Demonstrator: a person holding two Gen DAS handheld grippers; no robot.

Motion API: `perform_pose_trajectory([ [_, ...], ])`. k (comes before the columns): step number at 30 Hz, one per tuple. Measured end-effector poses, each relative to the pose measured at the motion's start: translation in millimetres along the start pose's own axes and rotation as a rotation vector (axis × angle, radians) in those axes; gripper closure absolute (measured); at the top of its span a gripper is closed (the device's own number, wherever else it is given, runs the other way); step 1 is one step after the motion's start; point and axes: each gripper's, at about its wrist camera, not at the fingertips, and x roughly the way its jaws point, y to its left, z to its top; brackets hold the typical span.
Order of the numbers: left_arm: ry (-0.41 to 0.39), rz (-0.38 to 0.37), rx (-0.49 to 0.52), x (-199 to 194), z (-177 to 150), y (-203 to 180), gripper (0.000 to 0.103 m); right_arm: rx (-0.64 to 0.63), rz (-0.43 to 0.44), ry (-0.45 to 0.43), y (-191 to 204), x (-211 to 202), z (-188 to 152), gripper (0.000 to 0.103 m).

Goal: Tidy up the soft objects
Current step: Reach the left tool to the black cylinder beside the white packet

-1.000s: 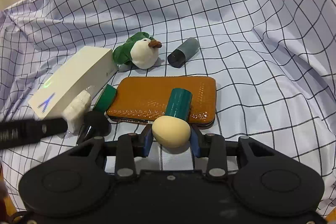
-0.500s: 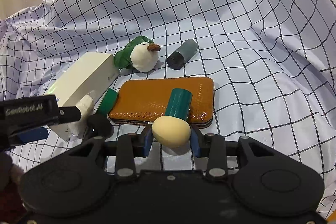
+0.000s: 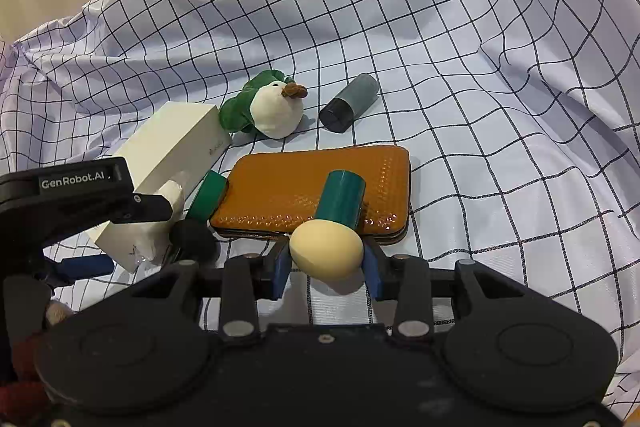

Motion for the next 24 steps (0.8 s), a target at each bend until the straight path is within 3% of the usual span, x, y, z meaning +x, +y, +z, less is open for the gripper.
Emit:
perform_pose_trajectory([
  [4, 0.057, -0.059, -0.016, 6, -3, 1, 0.017, 0.008, 0.003, 0.003, -1, 1, 0, 0.066],
  [14, 0.037, -0.12, -0.096, 17, 7, 6, 0.018, 0.002, 0.01, 0.004, -1, 2, 0, 0.065],
  [15, 0.035, -0.131, -0.117, 18, 7, 8, 0.019, 0.002, 0.01, 0.004, -1, 2, 0, 0.065],
  [18, 0.018, -0.167, -0.13, 16, 8, 9, 0.043, 0.004, 0.009, 0.005, -1, 2, 0, 0.065],
  [24, -0.031, -0.151, -0.002, 5, 1, -9, 0.053, 0.012, 0.006, -0.001, -2, 1, 1, 0.065],
])
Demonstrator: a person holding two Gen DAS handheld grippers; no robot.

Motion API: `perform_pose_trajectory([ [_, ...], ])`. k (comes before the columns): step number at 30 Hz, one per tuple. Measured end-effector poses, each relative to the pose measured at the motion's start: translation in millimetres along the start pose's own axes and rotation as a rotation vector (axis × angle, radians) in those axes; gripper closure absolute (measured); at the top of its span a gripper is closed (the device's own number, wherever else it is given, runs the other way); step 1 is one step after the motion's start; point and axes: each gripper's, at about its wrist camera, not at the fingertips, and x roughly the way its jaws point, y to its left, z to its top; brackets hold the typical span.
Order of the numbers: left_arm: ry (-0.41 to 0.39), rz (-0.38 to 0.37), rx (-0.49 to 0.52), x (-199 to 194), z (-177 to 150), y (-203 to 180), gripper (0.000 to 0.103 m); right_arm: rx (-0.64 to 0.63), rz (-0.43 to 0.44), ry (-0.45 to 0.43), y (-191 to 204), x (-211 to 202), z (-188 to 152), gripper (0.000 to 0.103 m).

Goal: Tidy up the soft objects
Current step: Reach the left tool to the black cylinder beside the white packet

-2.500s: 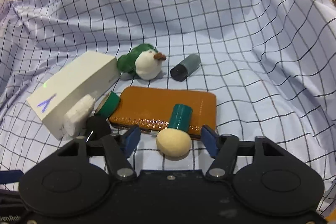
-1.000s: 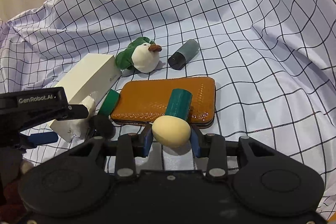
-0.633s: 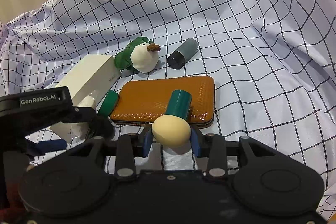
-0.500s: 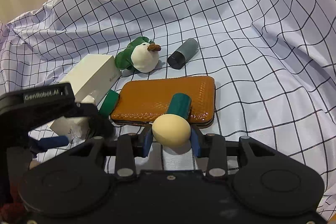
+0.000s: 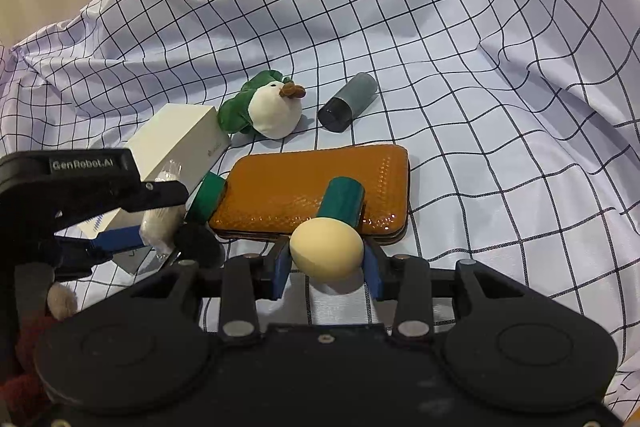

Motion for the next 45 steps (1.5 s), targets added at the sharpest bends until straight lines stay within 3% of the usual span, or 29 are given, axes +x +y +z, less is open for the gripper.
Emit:
perform_pose_trajectory([
  [10, -0.013, 0.033, 0.292, -9, -20, -35, 0.055, 0.02, -0.044, -0.041, -12, -12, 8, 0.065],
  [15, -0.019, 0.021, 0.43, -12, -32, -46, 0.047, 0.044, -0.063, -0.036, -19, -11, 8, 0.065],
  [17, -0.047, 0.025, 0.424, -17, -33, -45, 0.042, 0.047, -0.063, -0.033, -20, -11, 7, 0.065],
  [19, -0.08, 0.057, 0.406, -19, -33, -43, 0.024, 0.046, -0.061, -0.032, -20, -12, 6, 0.065],
  [20, -0.093, 0.069, 0.396, -20, -33, -41, 0.023, 0.046, -0.059, -0.032, -20, -12, 6, 0.065],
  [31, -0.086, 0.097, 0.327, -17, -26, -30, 0.017, 0.049, -0.044, -0.028, -18, -11, 5, 0.065],
  [36, -0.038, 0.055, 0.189, -14, -22, -13, 0.017, 0.044, -0.039, -0.024, -17, -11, 5, 0.065],
  [42, -0.002, 0.073, 0.209, -18, -29, -13, 0.017, 0.048, -0.034, -0.023, -18, -12, 6, 0.065],
  [45, 0.008, 0.083, 0.245, -17, -34, -15, 0.022, 0.048, -0.032, -0.021, -18, -11, 6, 0.065],
])
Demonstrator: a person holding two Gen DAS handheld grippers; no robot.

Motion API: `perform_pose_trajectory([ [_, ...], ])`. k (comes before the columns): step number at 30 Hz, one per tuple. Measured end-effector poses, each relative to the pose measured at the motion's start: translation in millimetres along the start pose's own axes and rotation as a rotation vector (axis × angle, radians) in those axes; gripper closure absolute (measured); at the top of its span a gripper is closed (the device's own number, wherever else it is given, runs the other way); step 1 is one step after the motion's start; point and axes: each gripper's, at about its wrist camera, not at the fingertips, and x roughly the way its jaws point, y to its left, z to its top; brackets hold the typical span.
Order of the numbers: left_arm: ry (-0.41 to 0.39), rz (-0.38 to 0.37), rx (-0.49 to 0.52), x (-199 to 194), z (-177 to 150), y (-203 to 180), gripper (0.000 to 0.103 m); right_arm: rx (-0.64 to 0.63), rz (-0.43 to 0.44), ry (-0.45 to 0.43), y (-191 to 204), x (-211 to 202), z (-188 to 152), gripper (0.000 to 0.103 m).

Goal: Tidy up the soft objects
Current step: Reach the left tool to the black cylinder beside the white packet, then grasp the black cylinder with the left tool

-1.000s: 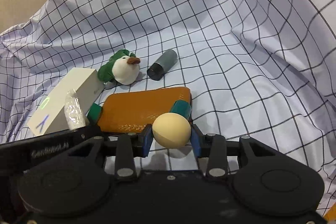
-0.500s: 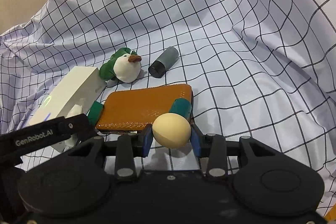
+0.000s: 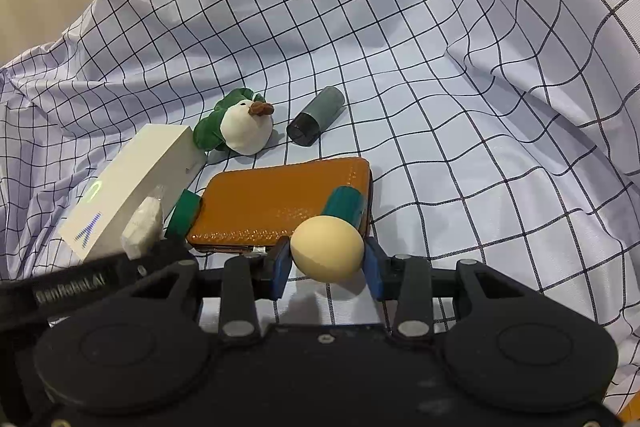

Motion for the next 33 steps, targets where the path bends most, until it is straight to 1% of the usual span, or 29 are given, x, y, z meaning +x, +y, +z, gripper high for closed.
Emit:
perform_pose_trajectory([
  [1, 0.008, -0.006, 0.0, 2, -1, 0, 0.028, -0.001, 0.0, 0.001, 0, 0, 0, 0.065],
  [3, 0.028, -0.022, -0.011, 6, 0, 0, 0.034, -0.001, 0.004, 0.003, 0, 0, -1, 0.065],
  [5, 0.046, -0.026, -0.026, 8, 0, -1, 0.034, -0.003, 0.003, 0.004, 1, -1, -1, 0.065],
  [7, 0.058, -0.01, -0.054, 9, 0, -2, 0.031, -0.005, 0.002, 0.003, 0, -2, -1, 0.065],
  [9, 0.065, 0.011, -0.107, 10, 1, -1, 0.026, -0.001, -0.001, 0.006, -1, -1, -2, 0.065],
  [13, 0.068, 0.027, -0.229, 13, 5, 3, 0.025, 0.004, 0.001, 0.009, -1, -1, -2, 0.065],
  [17, 0.074, 0.045, -0.306, 18, 8, 2, 0.026, -0.004, 0.001, 0.0, 0, -2, -2, 0.065],
  [21, 0.077, 0.039, -0.38, 24, 11, 5, 0.03, -0.001, 0.005, 0.001, -1, -2, -3, 0.065],
  [23, 0.069, 0.048, -0.393, 25, 11, 7, 0.039, 0.001, 0.008, 0.002, -2, -2, -3, 0.065],
  [24, 0.066, 0.053, -0.399, 24, 11, 8, 0.046, 0.003, 0.009, 0.001, -2, -2, -3, 0.065],
  [25, 0.063, 0.053, -0.406, 24, 10, 10, 0.048, 0.003, 0.009, 0.0, -2, -2, -3, 0.065],
  [28, 0.061, 0.03, -0.413, 23, 9, 15, 0.049, 0.003, 0.009, 0.0, -1, -2, -3, 0.065],
  [33, 0.068, 0.027, -0.364, 19, 7, 12, 0.049, 0.001, 0.005, -0.002, -2, -3, -3, 0.066],
])
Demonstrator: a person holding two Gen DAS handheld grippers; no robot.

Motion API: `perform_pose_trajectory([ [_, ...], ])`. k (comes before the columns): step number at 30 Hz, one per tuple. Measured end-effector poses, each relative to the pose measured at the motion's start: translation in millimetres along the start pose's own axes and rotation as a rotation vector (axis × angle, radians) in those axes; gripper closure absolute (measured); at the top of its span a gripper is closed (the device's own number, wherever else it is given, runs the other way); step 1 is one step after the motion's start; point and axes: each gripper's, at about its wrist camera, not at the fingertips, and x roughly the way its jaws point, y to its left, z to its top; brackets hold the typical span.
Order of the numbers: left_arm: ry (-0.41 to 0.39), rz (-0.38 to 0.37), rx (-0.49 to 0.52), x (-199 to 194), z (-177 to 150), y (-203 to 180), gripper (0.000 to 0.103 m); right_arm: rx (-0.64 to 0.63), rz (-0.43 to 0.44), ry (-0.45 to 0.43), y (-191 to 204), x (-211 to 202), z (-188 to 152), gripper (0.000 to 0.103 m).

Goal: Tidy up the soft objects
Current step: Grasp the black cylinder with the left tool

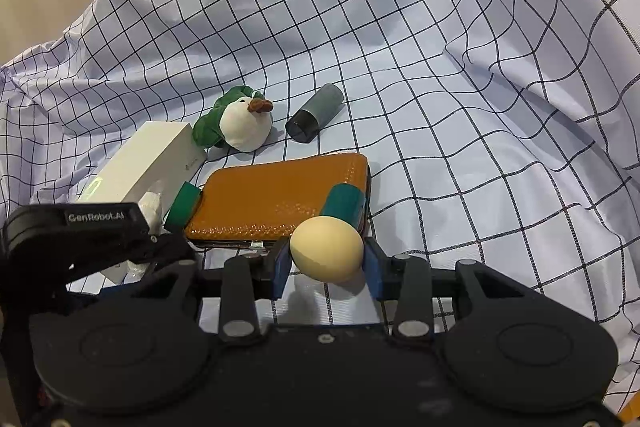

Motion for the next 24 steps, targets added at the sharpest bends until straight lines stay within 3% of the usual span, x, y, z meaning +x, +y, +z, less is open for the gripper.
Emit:
perform_pose_trajectory([
  [12, 0.08, -0.009, 0.349, -15, -2, 0, 0.049, -0.009, -0.012, -0.001, 0, -2, 0, 0.066],
  [20, 0.045, 0.047, 0.326, -15, -10, -5, 0.033, -0.015, -0.021, 0.01, 1, 1, -1, 0.066],
  [22, 0.04, 0.05, 0.297, -14, -11, -5, 0.023, -0.014, -0.022, 0.012, 1, 1, -1, 0.066],
  [24, 0.029, 0.054, 0.266, -14, -10, -6, 0.023, -0.012, -0.023, 0.014, 0, 2, -1, 0.066],
])
